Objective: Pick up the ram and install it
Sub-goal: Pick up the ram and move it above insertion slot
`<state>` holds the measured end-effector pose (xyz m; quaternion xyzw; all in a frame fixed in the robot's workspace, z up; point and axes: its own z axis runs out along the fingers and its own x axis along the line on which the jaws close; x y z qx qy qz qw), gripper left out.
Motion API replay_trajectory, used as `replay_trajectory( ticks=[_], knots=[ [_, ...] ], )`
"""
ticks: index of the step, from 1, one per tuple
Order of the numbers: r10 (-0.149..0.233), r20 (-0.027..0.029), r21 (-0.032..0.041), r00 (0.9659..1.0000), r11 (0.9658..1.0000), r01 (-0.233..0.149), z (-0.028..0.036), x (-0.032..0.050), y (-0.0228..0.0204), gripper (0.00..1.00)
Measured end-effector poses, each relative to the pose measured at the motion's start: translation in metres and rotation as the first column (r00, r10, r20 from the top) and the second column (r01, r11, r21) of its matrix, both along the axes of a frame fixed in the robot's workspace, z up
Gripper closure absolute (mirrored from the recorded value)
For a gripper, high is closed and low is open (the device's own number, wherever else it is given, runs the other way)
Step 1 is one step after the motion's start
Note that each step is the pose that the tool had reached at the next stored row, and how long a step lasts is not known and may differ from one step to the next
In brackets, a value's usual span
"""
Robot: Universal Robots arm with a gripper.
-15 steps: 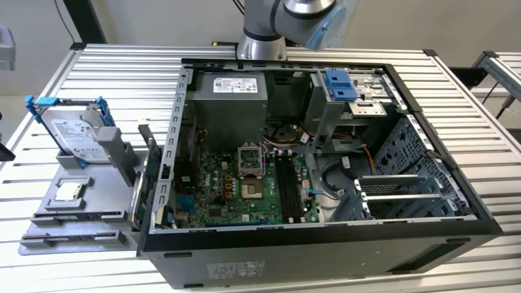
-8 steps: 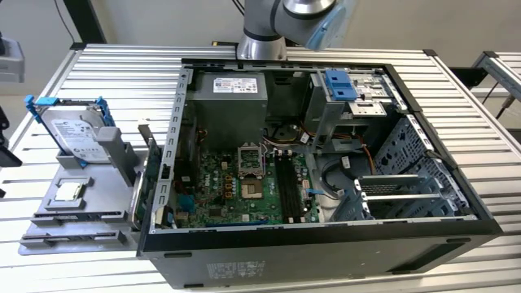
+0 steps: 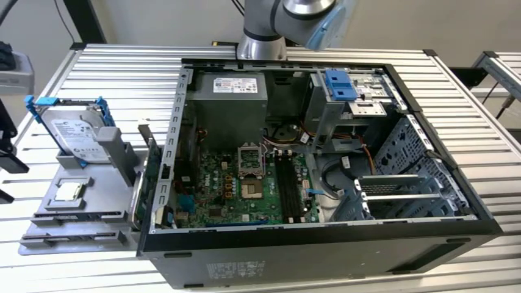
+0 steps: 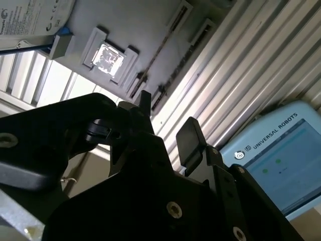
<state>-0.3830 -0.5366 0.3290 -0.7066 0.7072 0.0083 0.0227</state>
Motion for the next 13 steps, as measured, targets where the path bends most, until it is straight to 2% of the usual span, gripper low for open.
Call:
replay_trajectory(
  ticks=[13],
  knots=[
    [0.0,0.0017,0.0005,1.0,1.0,0.0,-0.0236,-0.0001,0.0001,0.0]
  ],
)
